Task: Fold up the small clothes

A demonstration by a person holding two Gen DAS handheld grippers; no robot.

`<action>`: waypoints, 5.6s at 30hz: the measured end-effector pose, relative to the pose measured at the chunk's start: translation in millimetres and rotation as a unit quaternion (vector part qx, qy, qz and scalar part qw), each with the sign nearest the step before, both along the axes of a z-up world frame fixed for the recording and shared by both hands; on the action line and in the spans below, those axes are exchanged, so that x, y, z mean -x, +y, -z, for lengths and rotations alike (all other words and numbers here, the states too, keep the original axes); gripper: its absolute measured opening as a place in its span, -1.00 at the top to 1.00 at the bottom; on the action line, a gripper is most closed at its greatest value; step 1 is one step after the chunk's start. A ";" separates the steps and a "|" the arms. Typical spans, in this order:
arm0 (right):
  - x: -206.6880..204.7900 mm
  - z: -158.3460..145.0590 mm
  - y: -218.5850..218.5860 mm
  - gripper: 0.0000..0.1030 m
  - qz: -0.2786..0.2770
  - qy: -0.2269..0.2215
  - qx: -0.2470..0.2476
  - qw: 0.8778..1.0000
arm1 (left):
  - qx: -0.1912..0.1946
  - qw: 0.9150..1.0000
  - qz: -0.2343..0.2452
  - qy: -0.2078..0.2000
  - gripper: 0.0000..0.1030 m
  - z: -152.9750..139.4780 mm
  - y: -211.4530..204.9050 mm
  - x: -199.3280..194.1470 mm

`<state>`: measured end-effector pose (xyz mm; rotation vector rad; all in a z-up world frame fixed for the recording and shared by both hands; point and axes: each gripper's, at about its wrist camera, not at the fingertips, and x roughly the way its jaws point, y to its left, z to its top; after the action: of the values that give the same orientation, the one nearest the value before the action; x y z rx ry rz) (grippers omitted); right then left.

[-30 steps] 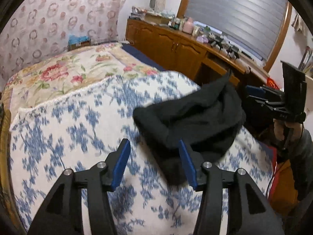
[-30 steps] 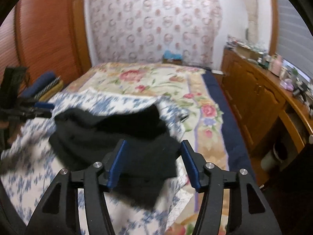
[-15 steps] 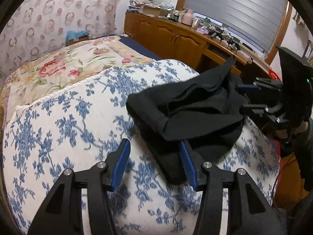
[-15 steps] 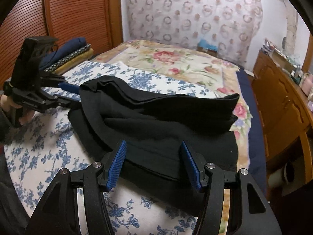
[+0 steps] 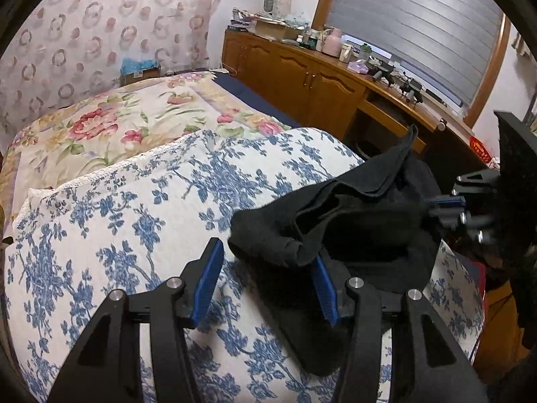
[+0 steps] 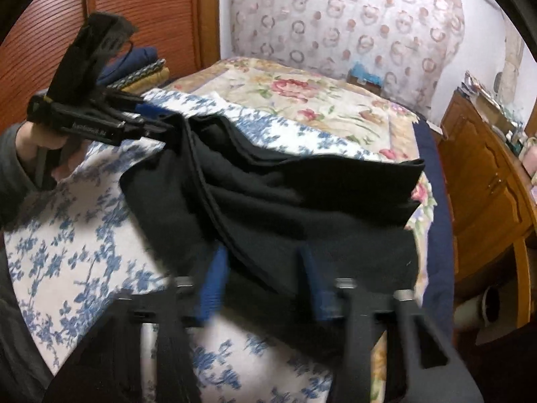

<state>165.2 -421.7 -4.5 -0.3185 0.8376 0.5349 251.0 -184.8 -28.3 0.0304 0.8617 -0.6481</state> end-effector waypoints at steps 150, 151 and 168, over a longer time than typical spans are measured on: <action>-173.4 -104.6 480.1 -0.12 -0.184 -0.144 -0.051 0.971 | 0.042 0.894 -0.430 -0.119 0.27 -24.6 395.6 165.2; -168.8 -103.1 473.0 -0.13 -0.180 -0.140 -0.054 0.972 | 0.038 0.894 -0.429 -0.125 0.25 -28.1 393.6 167.9; -24.4 -91.2 299.8 -0.53 -0.071 -0.133 -0.125 0.981 | -0.022 0.919 -0.348 -0.186 -0.09 -62.6 288.9 187.7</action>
<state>189.6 -121.9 86.7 -0.2135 0.4839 0.7070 63.4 104.1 34.3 -0.1076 0.4620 0.0544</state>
